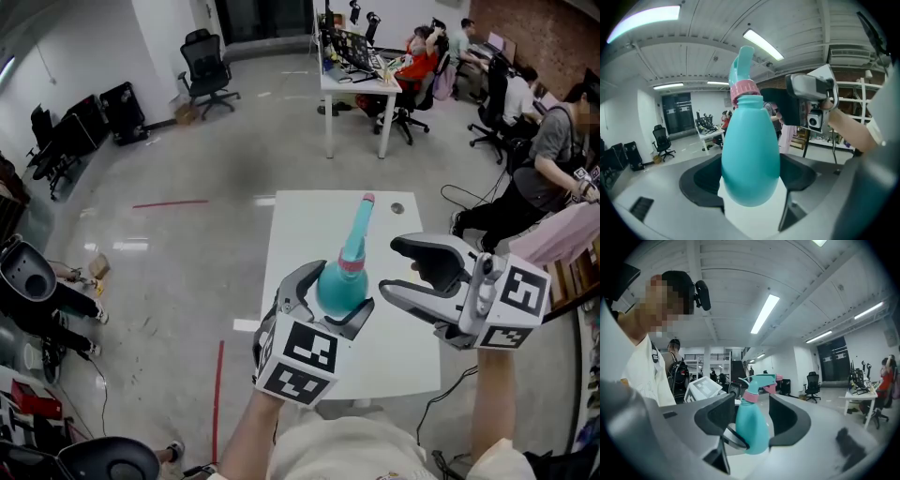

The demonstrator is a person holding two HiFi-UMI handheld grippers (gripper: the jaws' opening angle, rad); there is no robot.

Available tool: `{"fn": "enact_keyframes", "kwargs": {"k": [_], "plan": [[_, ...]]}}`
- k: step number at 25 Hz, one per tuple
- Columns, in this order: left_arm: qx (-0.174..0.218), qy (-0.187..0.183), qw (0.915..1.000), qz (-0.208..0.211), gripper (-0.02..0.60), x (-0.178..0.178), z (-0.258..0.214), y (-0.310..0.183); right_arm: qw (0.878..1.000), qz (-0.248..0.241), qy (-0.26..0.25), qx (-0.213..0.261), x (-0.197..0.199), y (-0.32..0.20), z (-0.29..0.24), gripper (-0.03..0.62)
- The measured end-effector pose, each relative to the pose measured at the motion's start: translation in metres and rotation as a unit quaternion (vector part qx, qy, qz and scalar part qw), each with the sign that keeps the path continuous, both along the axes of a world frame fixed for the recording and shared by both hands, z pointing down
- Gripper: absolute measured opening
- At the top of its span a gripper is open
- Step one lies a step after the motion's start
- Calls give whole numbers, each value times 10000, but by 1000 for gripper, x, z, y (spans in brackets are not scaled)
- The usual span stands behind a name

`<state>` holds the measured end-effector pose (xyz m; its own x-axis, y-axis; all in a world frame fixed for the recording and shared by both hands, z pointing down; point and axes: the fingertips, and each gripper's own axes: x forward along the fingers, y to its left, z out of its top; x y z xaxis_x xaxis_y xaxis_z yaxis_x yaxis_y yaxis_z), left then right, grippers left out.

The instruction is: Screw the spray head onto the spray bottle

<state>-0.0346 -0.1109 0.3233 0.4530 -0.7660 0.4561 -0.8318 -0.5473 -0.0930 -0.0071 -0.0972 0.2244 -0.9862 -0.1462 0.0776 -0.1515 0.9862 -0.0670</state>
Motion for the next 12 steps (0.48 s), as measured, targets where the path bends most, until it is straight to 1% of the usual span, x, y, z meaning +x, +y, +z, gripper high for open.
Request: {"fn": "enact_keyframes", "kwargs": {"k": [2, 3, 5, 7, 8, 12], "plan": [[109, 18, 9999, -29, 373, 2, -3, 1, 9999, 12, 78, -89, -5, -1, 0, 227], [103, 62, 9999, 6, 373, 4, -4, 2, 9996, -106, 53, -240, -8, 0, 1, 227], [89, 95, 9998, 118, 373, 11, -5, 5, 9961, -471, -159, -733, -10, 3, 2, 227], [115, -19, 9997, 197, 373, 14, -6, 8, 9892, -713, -414, -1209, -9, 4, 2, 227], [130, -110, 9996, 213, 373, 15, -6, 11, 9868, -767, -470, -1347, -8, 5, 2, 227], [164, -490, 9985, 170, 373, 16, -1, 17, 9831, -876, -506, -1524, -11, 10, 6, 221]]}}
